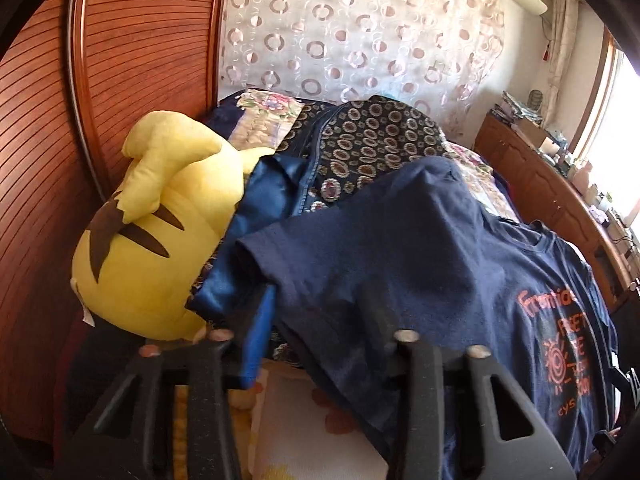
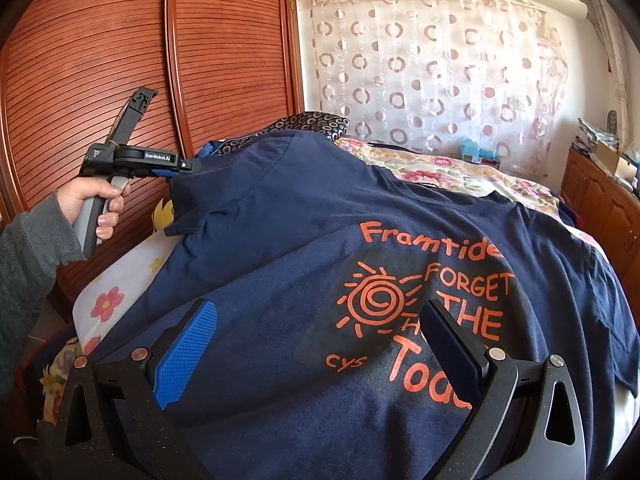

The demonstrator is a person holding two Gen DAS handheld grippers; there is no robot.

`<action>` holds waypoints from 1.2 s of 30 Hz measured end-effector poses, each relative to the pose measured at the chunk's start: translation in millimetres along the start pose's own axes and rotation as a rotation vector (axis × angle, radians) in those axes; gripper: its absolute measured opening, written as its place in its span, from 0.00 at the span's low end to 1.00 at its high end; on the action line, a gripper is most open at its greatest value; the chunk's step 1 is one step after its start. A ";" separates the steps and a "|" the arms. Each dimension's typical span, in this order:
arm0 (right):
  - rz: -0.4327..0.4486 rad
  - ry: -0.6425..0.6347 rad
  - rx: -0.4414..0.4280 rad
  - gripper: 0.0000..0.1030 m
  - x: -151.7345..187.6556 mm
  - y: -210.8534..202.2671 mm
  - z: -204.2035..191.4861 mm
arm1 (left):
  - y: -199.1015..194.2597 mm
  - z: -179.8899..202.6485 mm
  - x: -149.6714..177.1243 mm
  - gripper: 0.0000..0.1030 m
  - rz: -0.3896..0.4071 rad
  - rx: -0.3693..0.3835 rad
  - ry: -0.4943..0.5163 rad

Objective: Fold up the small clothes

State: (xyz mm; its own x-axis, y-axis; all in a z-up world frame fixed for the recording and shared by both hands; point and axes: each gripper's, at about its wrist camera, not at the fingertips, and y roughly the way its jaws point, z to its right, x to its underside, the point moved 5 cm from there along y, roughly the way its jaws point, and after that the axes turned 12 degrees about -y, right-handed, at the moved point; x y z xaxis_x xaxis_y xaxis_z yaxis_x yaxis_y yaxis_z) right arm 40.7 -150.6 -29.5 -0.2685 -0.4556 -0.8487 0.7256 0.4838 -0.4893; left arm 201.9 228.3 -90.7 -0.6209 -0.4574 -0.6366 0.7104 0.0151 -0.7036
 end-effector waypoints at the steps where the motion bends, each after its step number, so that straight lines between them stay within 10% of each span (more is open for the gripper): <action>1: -0.001 -0.001 0.003 0.98 -3.1 5.5 -2.2 | -0.8 -1.0 -0.1 0.26 0.003 -0.001 0.000; 6: 0.000 0.014 0.006 0.98 -1.7 7.0 -0.7 | -15.6 0.1 -6.3 0.06 0.048 0.029 -0.019; 16: 0.010 0.066 0.031 0.98 1.5 1.8 12.3 | -53.4 49.7 -20.2 0.02 0.155 0.029 0.095; 19: 0.014 0.084 0.039 0.98 2.6 0.9 16.0 | -55.2 46.4 -24.5 0.13 0.159 -0.036 0.116; 21: 0.015 0.087 0.044 0.98 3.3 1.2 15.3 | -51.4 37.5 -25.7 0.38 0.142 -0.052 0.109; 32: 0.011 0.092 0.038 0.98 4.1 7.6 3.3 | -0.5 -9.2 -11.7 0.42 -0.024 -0.064 -0.014; 36: 0.012 0.091 0.043 0.98 5.0 4.6 7.2 | 6.4 -6.8 -9.3 0.17 -0.029 -0.076 0.010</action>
State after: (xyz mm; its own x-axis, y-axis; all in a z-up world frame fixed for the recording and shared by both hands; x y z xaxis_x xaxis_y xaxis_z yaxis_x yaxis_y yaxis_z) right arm 47.2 -156.1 -34.5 -0.3146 -0.3790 -0.8703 0.7554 0.4552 -0.4713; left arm 210.0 238.7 -91.4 -0.6446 -0.4498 -0.6182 0.6649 0.0692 -0.7437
